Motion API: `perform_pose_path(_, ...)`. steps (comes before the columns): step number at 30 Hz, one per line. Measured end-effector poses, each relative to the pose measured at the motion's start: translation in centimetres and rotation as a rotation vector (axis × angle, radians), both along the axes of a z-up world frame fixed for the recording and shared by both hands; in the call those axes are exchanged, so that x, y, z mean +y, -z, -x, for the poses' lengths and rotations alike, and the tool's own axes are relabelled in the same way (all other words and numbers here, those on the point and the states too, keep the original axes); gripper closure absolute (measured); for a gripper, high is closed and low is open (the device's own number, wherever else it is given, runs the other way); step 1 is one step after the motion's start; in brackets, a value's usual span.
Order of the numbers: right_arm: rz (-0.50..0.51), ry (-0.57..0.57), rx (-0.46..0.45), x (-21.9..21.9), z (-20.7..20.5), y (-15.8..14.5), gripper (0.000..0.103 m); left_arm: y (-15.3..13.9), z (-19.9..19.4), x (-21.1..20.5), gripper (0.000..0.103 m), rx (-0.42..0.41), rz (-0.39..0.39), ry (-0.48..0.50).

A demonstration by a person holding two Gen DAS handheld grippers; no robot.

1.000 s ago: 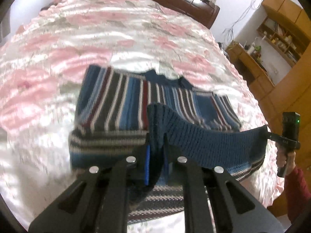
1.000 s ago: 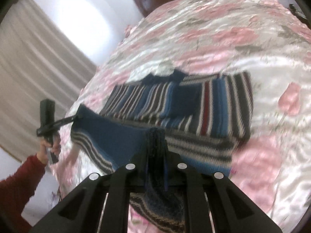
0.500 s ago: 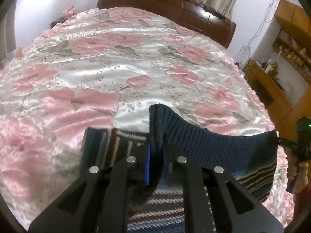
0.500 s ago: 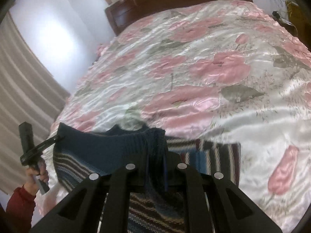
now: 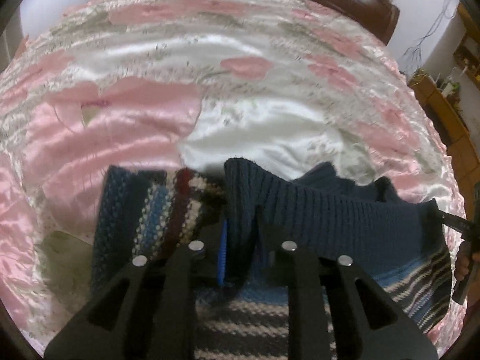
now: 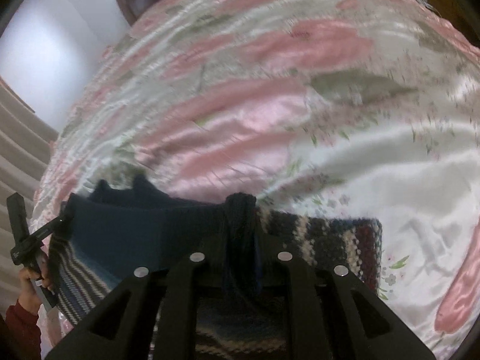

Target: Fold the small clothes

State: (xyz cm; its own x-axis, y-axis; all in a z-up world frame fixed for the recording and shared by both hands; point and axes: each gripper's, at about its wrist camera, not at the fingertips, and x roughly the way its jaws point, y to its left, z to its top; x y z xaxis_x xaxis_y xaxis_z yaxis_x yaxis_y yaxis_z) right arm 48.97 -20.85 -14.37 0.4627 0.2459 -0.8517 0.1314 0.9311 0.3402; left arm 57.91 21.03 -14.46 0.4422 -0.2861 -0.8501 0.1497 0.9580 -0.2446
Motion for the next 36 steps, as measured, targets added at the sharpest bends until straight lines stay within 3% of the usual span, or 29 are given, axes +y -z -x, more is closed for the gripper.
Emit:
perform_pose_path(2,0.006,0.017,0.005,-0.3,0.4,0.1,0.075,0.1,0.0,0.2,0.079,0.007,0.005,-0.010)
perform_pose_path(6,0.000,0.039,-0.013,-1.3,1.7,-1.4,0.066,-1.2,0.7,0.6,0.047,-0.007,-0.018,-0.006)
perform_pose_path(7,0.009,0.043,-0.020,-1.7,2.4,-2.0,0.060,-1.6,0.9,0.7,0.044,-0.018,-0.037,-0.006)
perform_pose_path(9,-0.007,0.042,-0.035,-2.3,3.8,-3.1,0.056,-2.6,1.8,1.4,0.036,-0.035,-0.061,0.002)
perform_pose_path(14,-0.027,-0.022,-0.019,-3.0,8.6,-4.5,0.054,-3.8,5.6,4.7,0.034,-0.001,-0.046,0.001)
perform_pose_path(21,-0.058,-0.120,0.037,-1.7,16.2,-3.7,0.046,-3.3,13.2,8.7,0.031,0.044,-0.080,0.020)
perform_pose_path(26,-0.129,-0.138,0.063,-0.6,19.8,-2.4,0.047,-2.3,16.2,9.5,0.035,0.068,-0.072,0.020)
perform_pose_path(27,-0.133,-0.146,0.076,-0.4,20.1,-2.1,0.051,-1.9,16.6,9.5,0.038,0.075,-0.068,0.024)
perform_pose_path(29,-0.120,-0.162,0.096,0.3,20.3,-1.6,0.072,-1.5,17.1,9.1,0.042,0.068,-0.100,0.027)
perform_pose_path(30,-0.105,-0.162,0.096,0.5,20.4,-1.5,0.076,-1.5,17.3,8.9,0.047,0.057,-0.118,0.031)
perform_pose_path(31,-0.094,-0.165,0.090,0.6,20.3,-1.6,0.087,-1.5,17.4,8.8,0.055,0.055,-0.125,0.033)
perform_pose_path(33,-0.119,-0.156,0.076,0.3,20.2,-2.2,0.091,-1.7,17.3,8.7,0.071,0.062,-0.110,0.037)
perform_pose_path(36,-0.125,-0.146,0.050,-0.4,20.6,-3.4,0.091,-2.3,17.2,8.8,0.078,0.072,-0.096,0.043)
